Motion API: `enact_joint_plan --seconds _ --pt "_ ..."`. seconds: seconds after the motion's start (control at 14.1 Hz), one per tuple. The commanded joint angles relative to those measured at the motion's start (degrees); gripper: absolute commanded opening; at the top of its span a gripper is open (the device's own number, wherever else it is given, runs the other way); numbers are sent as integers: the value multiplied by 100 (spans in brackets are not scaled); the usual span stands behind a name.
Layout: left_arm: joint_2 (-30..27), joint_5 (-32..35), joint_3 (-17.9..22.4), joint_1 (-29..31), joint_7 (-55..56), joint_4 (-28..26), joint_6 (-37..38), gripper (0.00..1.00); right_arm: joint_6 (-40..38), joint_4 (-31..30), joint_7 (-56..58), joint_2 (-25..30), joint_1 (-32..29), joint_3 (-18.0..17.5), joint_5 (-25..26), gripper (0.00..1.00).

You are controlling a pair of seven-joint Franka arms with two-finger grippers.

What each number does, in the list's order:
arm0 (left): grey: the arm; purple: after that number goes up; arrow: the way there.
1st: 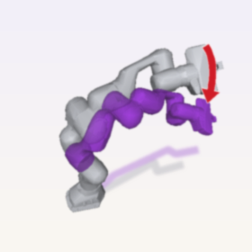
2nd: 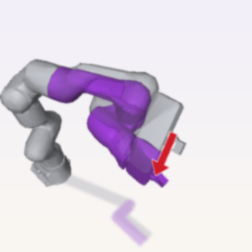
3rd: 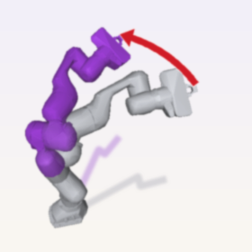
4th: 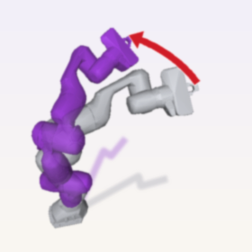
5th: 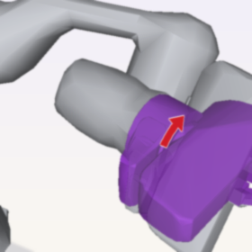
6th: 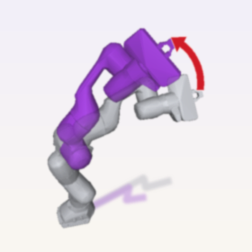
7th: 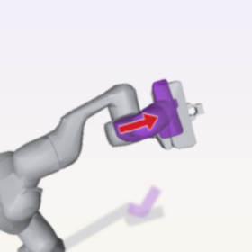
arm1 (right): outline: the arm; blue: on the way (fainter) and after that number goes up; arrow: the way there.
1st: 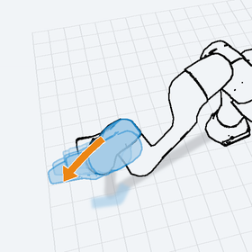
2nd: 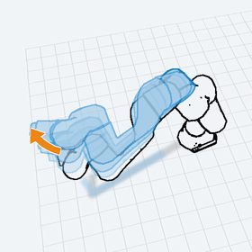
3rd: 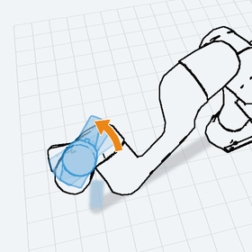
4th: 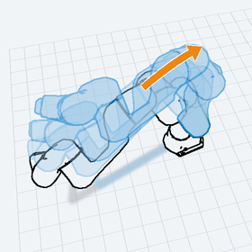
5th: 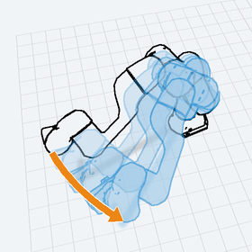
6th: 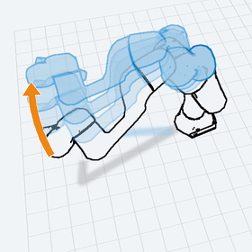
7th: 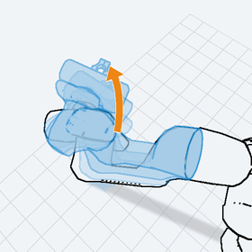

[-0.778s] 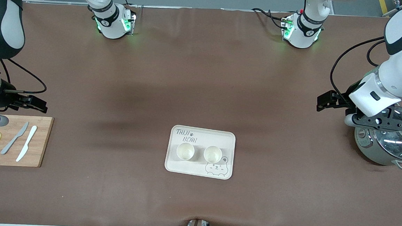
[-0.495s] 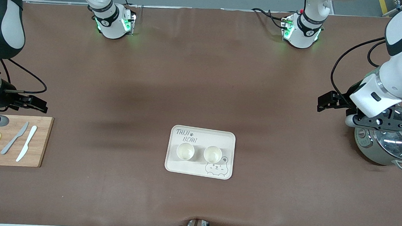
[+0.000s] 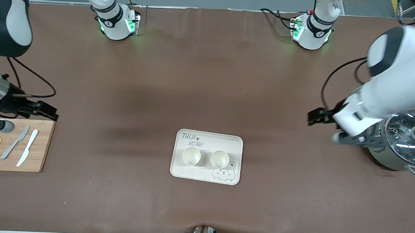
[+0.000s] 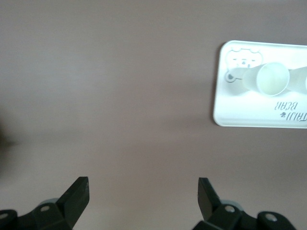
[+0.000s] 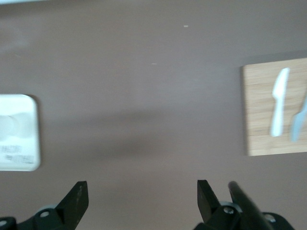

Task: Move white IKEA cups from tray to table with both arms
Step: 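Reach both grippers toward the two white cups on the tray, then lower both grippers around the white cups on the tray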

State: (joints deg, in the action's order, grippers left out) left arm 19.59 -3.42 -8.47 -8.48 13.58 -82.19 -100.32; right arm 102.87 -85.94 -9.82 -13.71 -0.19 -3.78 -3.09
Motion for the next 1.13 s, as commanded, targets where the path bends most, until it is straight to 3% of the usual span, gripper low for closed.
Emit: enact_joint_plan --seconds 0.0,0.14,0.42,0.71,1.06 --pt "1324 123 82 -618 774 1220 -205 100 179 427 -1133 -480 667 8 -86 100" --pt "1809 262 292 -1005 1198 1521 -504 100 591 717 -1844 -938 1151 26 -34 100" --pt "2644 246 1259 -2209 1865 1856 -1162 100 699 1386 -2990 -1852 1767 43 -16 100" --pt "3041 220 1278 -2360 2123 2014 -1665 100 848 2001 -3552 -2582 2329 96 54 100" --pt "3498 175 1252 -2387 2193 2330 -2105 100 1305 2055 -3834 -2996 2682 96 256 100"
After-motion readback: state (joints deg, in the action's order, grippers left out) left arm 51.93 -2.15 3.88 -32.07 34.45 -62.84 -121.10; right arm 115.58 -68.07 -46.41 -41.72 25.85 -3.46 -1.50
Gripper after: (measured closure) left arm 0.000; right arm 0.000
